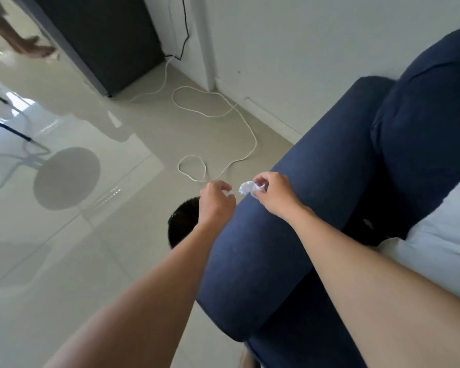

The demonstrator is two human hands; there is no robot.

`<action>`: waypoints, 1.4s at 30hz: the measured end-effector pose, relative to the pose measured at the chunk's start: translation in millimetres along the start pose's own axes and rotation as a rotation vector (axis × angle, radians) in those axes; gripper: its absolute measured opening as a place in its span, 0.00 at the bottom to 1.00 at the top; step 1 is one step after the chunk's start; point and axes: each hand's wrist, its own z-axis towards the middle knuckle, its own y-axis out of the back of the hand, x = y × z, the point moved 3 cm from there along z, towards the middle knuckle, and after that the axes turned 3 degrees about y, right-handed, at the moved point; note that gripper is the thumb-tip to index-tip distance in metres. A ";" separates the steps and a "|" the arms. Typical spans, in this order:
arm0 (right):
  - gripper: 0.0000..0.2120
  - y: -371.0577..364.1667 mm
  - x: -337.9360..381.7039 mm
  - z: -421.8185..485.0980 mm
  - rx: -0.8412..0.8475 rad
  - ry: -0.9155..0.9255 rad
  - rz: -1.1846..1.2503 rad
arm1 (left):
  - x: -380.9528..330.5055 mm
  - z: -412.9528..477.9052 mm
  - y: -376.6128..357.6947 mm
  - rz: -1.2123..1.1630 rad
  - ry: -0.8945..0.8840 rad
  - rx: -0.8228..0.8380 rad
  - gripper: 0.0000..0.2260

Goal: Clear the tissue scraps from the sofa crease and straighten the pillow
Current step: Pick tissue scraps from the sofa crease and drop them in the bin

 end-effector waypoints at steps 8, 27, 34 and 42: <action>0.09 -92.5 56.2 30.2 0.192 0.041 -0.105 | 83.9 40.5 55.4 -0.010 0.152 -0.054 0.16; 0.18 -127.1 84.2 40.0 0.288 -0.014 -0.158 | 114.1 60.6 70.4 0.063 0.260 0.070 0.18; 0.21 -67.0 48.8 17.8 0.177 -0.068 -0.081 | 48.9 32.0 37.8 0.229 0.063 0.094 0.23; 0.20 57.8 -54.3 -29.4 -0.135 -0.186 0.058 | -67.8 -25.0 -54.6 0.341 -0.219 0.198 0.24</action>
